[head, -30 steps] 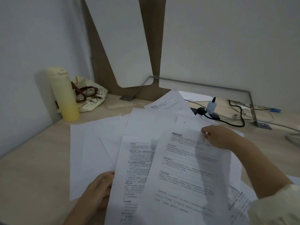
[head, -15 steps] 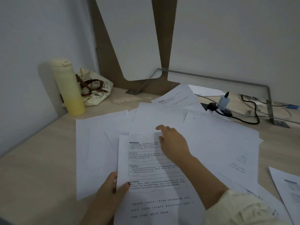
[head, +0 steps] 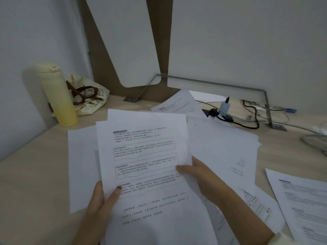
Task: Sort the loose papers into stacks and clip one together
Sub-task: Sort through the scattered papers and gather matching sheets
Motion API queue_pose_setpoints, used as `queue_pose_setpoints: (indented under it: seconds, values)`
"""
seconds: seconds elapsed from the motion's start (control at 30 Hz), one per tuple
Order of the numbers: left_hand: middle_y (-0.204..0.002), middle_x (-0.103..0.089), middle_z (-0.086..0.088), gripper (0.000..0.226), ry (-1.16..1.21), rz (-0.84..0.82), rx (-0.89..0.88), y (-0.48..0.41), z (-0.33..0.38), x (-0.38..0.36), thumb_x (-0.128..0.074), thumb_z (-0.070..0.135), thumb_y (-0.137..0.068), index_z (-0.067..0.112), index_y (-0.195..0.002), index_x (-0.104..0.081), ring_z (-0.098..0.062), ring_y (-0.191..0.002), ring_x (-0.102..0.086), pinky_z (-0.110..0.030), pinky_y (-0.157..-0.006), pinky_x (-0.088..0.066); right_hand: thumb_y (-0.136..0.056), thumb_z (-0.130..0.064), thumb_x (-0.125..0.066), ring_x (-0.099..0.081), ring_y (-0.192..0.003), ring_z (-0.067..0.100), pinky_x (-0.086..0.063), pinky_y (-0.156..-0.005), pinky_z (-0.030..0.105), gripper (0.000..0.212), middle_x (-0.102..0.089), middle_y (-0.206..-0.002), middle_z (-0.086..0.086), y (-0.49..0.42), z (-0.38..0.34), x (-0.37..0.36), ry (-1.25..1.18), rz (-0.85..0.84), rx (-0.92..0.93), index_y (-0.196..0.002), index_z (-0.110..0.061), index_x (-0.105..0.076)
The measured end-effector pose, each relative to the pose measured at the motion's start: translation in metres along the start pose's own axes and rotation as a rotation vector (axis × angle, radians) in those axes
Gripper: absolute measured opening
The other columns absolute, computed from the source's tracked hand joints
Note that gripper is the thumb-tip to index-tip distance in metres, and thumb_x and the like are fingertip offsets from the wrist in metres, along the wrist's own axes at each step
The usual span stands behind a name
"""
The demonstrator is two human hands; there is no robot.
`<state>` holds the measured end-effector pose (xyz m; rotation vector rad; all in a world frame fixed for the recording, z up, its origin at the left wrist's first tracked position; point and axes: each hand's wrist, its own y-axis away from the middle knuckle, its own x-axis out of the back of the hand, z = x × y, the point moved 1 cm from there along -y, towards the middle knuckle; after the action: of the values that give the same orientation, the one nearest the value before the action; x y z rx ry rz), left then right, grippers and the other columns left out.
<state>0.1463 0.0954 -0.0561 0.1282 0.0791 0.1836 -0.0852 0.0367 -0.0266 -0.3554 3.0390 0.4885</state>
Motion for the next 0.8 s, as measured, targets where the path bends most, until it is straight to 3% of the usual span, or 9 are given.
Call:
queue_pose_setpoints:
  seconds: [0.07,0.17,0.27,0.33,0.4,0.47,0.6,0.67,0.8]
  values:
    - [-0.103,-0.068,0.011,0.028,-0.002,-0.038,-0.009,-0.002,0.003,0.002,-0.055,0.005,-0.087,0.024,-0.107,-0.059,-0.004,-0.094,-0.064,-0.025,-0.08,-0.047,-0.083,0.004,-0.051,-0.064,-0.106,0.027,-0.053,-0.09,0.035,0.042,-0.067,-0.117,0.009,0.003,-0.001,-0.006,0.029,0.041,0.002,-0.122,-0.01,-0.056]
    - [-0.101,-0.069,0.009,0.026,-0.063,-0.036,0.047,-0.008,0.008,0.01,-0.058,0.006,-0.086,0.025,-0.104,-0.062,-0.015,-0.096,-0.065,-0.035,-0.084,-0.049,-0.082,0.001,-0.051,-0.063,-0.107,0.027,-0.05,-0.094,0.038,0.043,-0.066,-0.118,0.009,0.006,0.0,-0.011,0.121,0.03,-0.015,-0.122,-0.012,-0.056]
    - [-0.1,-0.066,0.008,0.022,-0.201,0.047,0.027,-0.016,0.009,0.022,-0.06,0.013,-0.086,0.027,-0.103,-0.061,-0.022,-0.101,-0.061,-0.041,-0.091,-0.046,-0.091,-0.012,-0.049,-0.061,-0.11,0.017,-0.047,-0.099,0.033,0.034,-0.064,-0.12,-0.001,0.01,-0.003,-0.011,0.301,-0.037,0.006,-0.123,-0.021,-0.055]
    - [-0.104,-0.064,0.003,0.021,-0.285,0.118,-0.026,-0.02,0.011,0.031,-0.058,0.016,-0.088,0.022,-0.108,-0.06,-0.022,-0.102,-0.058,-0.038,-0.09,-0.043,-0.092,-0.025,-0.053,-0.058,-0.11,0.012,-0.046,-0.094,0.023,0.032,-0.06,-0.121,-0.003,0.007,-0.008,-0.002,0.449,0.017,0.073,-0.124,-0.024,-0.053]
    - [-0.11,-0.06,-0.004,0.026,-0.36,0.187,-0.072,-0.025,0.012,0.038,-0.055,0.016,-0.09,0.015,-0.116,-0.057,-0.02,-0.101,-0.053,-0.034,-0.087,-0.038,-0.088,-0.035,-0.057,-0.051,-0.118,0.013,-0.041,-0.093,0.02,0.043,-0.051,-0.129,-0.003,0.002,-0.011,0.016,0.741,0.171,0.13,-0.129,-0.026,-0.047]
    - [-0.118,-0.059,-0.011,0.03,-0.428,0.239,-0.083,-0.029,0.007,0.044,-0.053,0.015,-0.091,0.009,-0.12,-0.055,-0.024,-0.105,-0.052,-0.033,-0.086,-0.035,-0.082,-0.047,-0.06,-0.037,-0.132,0.017,-0.034,-0.103,0.028,0.066,-0.034,-0.145,-0.001,0.0,-0.007,0.032,1.068,0.231,0.095,-0.139,-0.026,-0.033]
    - [-0.122,-0.059,-0.018,0.032,-0.48,0.293,-0.068,-0.032,-0.005,0.045,-0.051,0.017,-0.091,0.005,-0.121,-0.054,-0.035,-0.116,-0.052,-0.035,-0.084,-0.033,-0.079,-0.065,-0.05,-0.013,-0.144,0.025,-0.018,-0.116,0.037,0.089,-0.003,-0.158,0.008,-0.005,0.005,0.049,1.332,0.302,0.0,-0.148,-0.025,-0.011]
    - [-0.115,-0.06,-0.013,0.03,-0.465,0.282,-0.075,-0.031,-0.005,0.044,-0.052,0.018,-0.091,0.007,-0.119,-0.055,-0.033,-0.114,-0.053,-0.035,-0.084,-0.034,-0.083,-0.063,-0.046,-0.017,-0.143,0.028,-0.02,-0.115,0.036,0.086,-0.008,-0.157,0.015,-0.008,0.008,0.054,1.401,0.375,-0.031,-0.148,-0.021,-0.01]
    - [-0.104,-0.055,-0.003,0.021,-0.422,0.274,-0.097,-0.031,-0.004,0.044,-0.052,0.016,-0.091,0.014,-0.111,-0.056,-0.02,-0.099,-0.048,-0.034,-0.086,-0.034,-0.089,-0.047,-0.045,-0.048,-0.115,0.024,-0.044,-0.089,0.03,0.057,-0.048,-0.126,0.011,-0.014,0.008,0.054,1.424,0.43,-0.058,-0.133,-0.012,-0.035]
